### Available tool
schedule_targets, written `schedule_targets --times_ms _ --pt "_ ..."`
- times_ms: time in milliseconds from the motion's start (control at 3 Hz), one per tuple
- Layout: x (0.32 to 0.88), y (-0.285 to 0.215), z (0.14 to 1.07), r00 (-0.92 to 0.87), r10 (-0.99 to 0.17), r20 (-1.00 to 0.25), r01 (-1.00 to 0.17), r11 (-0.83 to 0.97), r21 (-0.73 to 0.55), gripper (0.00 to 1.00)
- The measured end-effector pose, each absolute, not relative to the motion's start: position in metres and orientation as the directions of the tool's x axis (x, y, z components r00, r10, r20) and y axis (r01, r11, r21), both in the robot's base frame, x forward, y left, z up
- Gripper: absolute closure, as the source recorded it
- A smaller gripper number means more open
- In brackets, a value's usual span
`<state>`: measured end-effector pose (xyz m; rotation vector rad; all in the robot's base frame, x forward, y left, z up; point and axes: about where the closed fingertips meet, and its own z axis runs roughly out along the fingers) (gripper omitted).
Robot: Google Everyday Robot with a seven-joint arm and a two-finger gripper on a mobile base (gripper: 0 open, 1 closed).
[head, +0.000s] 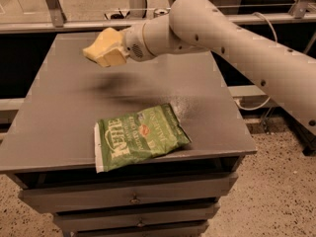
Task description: Pick sponge
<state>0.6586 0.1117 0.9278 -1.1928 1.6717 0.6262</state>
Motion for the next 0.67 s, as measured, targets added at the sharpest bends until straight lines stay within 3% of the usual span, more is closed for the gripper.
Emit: schedule_targets --times_ms 667 --pt "0.6378 0.0921 0.9448 -0.050 -0.295 -0.954 -0.932 0.356 -0.062 1.00"
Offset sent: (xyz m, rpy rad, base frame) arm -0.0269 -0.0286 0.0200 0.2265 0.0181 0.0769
